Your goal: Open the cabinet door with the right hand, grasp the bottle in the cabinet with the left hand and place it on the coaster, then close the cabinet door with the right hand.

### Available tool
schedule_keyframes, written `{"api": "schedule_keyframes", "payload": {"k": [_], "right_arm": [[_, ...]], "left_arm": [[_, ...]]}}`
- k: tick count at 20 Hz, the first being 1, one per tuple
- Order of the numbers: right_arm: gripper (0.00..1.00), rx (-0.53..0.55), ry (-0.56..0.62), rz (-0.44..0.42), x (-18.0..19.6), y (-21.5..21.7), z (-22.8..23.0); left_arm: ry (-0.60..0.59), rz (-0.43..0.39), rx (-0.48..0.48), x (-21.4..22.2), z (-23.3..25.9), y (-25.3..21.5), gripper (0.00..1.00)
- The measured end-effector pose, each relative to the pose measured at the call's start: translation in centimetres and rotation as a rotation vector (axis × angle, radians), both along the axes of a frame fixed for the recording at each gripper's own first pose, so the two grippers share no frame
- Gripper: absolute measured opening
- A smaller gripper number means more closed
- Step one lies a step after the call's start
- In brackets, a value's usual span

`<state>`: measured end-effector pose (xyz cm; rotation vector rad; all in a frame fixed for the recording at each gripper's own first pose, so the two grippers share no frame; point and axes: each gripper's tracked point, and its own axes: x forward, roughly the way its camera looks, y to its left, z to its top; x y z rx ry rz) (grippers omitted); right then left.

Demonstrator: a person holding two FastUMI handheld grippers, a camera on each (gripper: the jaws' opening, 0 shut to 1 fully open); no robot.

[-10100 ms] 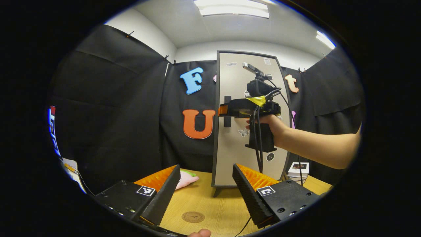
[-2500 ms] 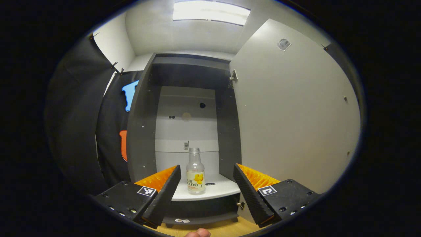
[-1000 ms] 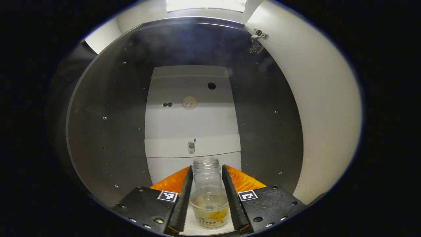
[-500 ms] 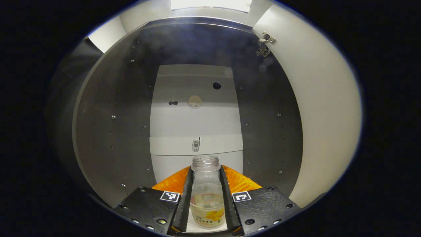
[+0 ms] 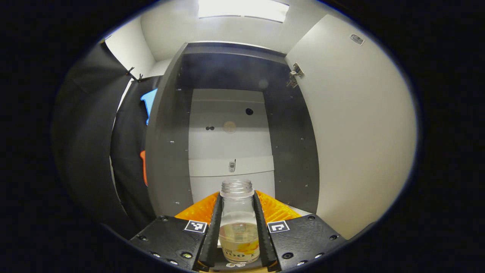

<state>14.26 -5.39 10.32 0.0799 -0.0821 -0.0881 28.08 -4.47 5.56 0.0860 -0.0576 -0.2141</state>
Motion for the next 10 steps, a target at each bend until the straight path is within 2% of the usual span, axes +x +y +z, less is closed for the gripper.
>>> {"api": "schedule_keyframes", "payload": {"k": [6, 10], "right_arm": [[0.96, 0.001, 0.014, -0.016, -0.1, -0.1, 0.0], [0.96, -0.001, 0.017, -0.023, -0.2, 0.0, 0.0]], "left_arm": [[0.07, 0.103, 0.023, -5.9, -5.2, 5.8, 0.43], [0.048, 0.201, -0.021, -9.5, -7.7, 9.4, 0.43]]}}
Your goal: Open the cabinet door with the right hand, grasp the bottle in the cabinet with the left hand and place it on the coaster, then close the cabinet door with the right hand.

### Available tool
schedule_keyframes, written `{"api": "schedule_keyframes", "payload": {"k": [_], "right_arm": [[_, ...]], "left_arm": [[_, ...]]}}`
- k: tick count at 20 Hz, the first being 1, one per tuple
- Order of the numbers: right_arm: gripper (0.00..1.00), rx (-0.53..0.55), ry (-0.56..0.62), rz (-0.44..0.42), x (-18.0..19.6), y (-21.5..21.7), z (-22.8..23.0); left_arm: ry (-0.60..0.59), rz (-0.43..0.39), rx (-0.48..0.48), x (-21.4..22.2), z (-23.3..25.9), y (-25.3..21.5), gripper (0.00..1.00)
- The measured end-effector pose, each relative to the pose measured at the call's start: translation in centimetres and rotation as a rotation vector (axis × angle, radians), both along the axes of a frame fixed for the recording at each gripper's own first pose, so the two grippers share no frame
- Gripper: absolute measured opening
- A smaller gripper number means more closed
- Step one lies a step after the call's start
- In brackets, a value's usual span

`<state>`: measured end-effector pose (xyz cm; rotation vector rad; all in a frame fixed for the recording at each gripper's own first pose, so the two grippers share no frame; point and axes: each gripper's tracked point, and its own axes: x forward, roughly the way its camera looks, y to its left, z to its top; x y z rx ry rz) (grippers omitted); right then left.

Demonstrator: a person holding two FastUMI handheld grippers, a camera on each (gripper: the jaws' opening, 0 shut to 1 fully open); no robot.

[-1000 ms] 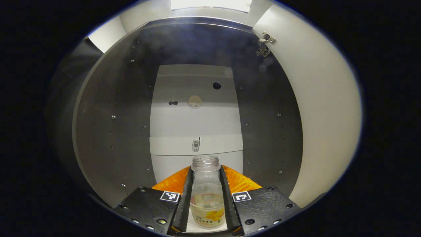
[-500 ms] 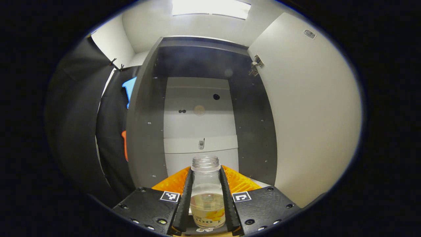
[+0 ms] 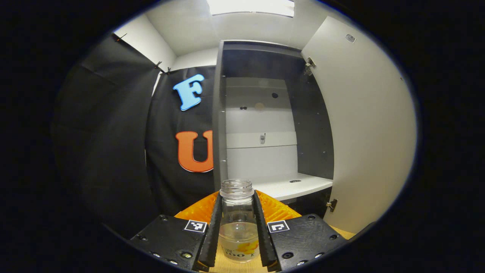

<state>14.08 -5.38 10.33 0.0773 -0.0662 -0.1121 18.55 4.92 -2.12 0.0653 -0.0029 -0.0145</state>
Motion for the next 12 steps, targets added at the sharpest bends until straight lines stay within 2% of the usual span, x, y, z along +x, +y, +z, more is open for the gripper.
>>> {"api": "schedule_keyframes", "payload": {"k": [4, 8, 12], "right_arm": [[0.96, -0.006, -0.005, -0.016, 0.0, 0.0, 0.2], [0.96, -0.007, 0.008, -0.028, 0.0, 0.0, 0.1], [0.96, -0.024, 0.025, -0.054, -0.2, 0.0, 0.2]], "left_arm": [[-0.009, 0.148, 0.044, -3.8, -4.1, 4.0, 0.43], [-0.018, 0.277, 0.093, -7.0, -9.1, 5.5, 0.43], [0.023, 0.328, 0.098, -8.8, -13.7, 5.8, 0.43]]}}
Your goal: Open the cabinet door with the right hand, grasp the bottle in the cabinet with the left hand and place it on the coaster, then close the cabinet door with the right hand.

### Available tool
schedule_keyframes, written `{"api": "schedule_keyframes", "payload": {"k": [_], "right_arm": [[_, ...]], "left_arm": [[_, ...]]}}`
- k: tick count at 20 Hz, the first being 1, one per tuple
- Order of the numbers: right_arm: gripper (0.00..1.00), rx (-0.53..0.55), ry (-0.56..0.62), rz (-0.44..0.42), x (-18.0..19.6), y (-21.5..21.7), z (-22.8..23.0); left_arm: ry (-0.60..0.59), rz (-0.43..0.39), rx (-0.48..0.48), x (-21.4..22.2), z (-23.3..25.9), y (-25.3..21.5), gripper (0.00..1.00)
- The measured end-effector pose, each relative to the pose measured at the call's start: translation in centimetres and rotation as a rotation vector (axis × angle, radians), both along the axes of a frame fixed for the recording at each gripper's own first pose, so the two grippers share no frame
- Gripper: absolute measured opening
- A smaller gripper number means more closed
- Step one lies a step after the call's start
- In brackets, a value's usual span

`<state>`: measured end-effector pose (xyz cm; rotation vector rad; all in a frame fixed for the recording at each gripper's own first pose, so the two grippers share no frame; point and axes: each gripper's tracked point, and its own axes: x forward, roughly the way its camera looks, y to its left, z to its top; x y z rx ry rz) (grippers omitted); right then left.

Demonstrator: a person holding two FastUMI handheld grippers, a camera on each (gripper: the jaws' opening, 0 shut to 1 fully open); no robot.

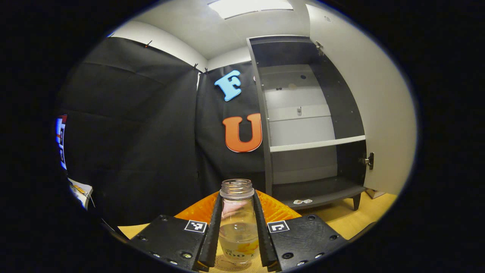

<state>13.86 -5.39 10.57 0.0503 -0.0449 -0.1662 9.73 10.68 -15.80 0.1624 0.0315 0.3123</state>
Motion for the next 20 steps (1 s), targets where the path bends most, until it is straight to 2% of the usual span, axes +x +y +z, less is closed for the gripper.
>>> {"api": "schedule_keyframes", "payload": {"k": [7, 10, 16, 20], "right_arm": [[0.96, 0.022, 0.011, -0.04, -0.1, 0.0, 0.0], [0.96, 0.036, 0.022, -0.045, -0.1, 0.1, -0.1], [0.96, 0.018, 0.029, -0.062, -0.2, 0.0, -0.1], [0.96, 0.021, 0.024, -0.067, -0.2, 0.0, -0.1]], "left_arm": [[0.044, 0.047, 0.041, 0.0, -4.5, 2.2, 0.43], [0.041, 0.037, -0.002, 0.0, -6.2, 2.8, 0.43], [0.013, 0.041, -0.009, -0.4, -6.1, 3.0, 0.43], [0.049, 0.04, -0.035, -0.5, -7.0, 3.1, 0.48]]}}
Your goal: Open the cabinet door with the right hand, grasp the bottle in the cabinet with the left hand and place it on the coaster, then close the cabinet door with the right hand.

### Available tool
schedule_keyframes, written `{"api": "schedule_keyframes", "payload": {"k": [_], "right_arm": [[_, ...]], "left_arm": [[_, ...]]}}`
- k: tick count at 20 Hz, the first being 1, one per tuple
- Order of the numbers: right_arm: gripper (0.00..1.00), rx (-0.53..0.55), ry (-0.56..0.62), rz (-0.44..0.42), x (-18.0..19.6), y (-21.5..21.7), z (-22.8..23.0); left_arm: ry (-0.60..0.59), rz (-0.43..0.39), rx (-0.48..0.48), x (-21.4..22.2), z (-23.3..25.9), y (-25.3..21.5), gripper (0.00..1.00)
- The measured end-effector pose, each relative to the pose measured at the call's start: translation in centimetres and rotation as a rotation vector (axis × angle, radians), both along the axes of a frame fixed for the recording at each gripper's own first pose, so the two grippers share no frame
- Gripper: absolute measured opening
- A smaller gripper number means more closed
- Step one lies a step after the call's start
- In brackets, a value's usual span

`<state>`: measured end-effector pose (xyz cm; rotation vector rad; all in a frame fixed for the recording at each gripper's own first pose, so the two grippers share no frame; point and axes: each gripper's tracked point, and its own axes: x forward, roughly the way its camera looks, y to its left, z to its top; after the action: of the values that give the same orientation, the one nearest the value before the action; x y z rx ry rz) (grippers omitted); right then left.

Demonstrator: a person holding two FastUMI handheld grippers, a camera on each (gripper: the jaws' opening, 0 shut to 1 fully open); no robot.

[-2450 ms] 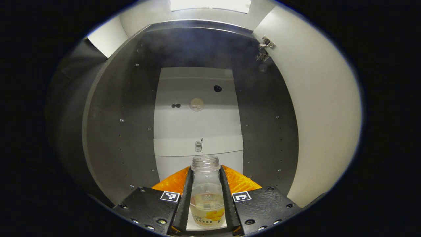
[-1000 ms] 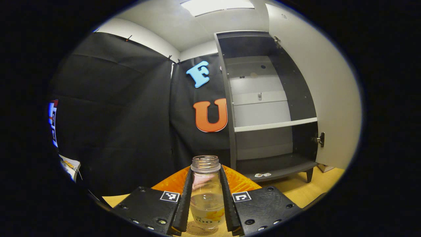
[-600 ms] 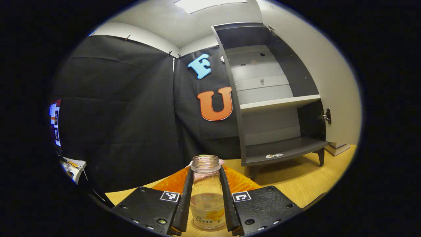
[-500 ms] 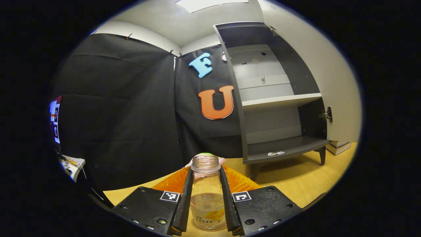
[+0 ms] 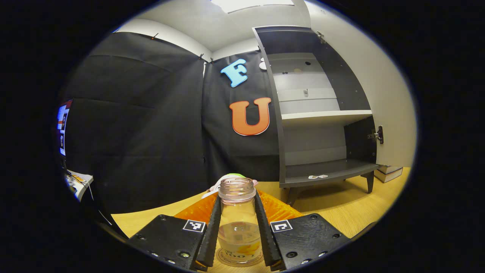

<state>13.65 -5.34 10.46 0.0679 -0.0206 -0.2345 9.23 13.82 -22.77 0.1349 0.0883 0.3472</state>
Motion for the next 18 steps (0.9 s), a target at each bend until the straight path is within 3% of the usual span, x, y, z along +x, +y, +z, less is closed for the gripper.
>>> {"api": "schedule_keyframes", "payload": {"k": [1, 2, 3, 4, 5, 8, 15, 16, 18], "right_arm": [[0.96, 0.006, -0.002, 0.002, 0.0, 0.0, 0.0], [0.96, 0.011, -0.004, 0.005, 0.1, 0.0, -0.1], [0.96, 0.015, -0.005, 0.008, 0.1, 0.0, 0.0], [0.96, 0.018, -0.007, 0.01, 0.1, 0.0, -0.1], [0.96, 0.02, -0.009, 0.011, 0.1, 0.0, -0.1], [0.95, 0.009, -0.014, 0.012, 0.1, 0.0, 0.0], [0.96, -0.031, -0.01, 0.045, 0.3, 0.0, 0.2], [0.95, -0.039, -0.015, 0.052, 0.3, 0.0, 0.2], [0.96, -0.065, -0.03, 0.068, 0.4, 0.0, 0.4]], "left_arm": [[0.004, -0.004, -0.01, 0.0, 0.1, 0.1, 0.5], [0.005, -0.007, -0.016, -0.2, 0.3, 0.2, 0.64], [0.008, -0.015, -0.022, -0.3, 0.4, 0.0, 0.63], [0.014, -0.019, -0.024, -0.4, 0.6, 0.0, 0.92], [0.017, -0.023, -0.027, -0.5, 0.8, 0.1, 0.87], [0.048, -0.024, -0.065, -1.2, 1.9, -0.1, 0.96], [0.08, -0.135, -0.106, -2.8, 10.0, -2.7, 0.96], [0.083, -0.141, -0.107, -2.9, 11.1, -3.0, 1.0], [0.078, -0.148, -0.099, -3.5, 13.4, -3.5, 0.96]]}}
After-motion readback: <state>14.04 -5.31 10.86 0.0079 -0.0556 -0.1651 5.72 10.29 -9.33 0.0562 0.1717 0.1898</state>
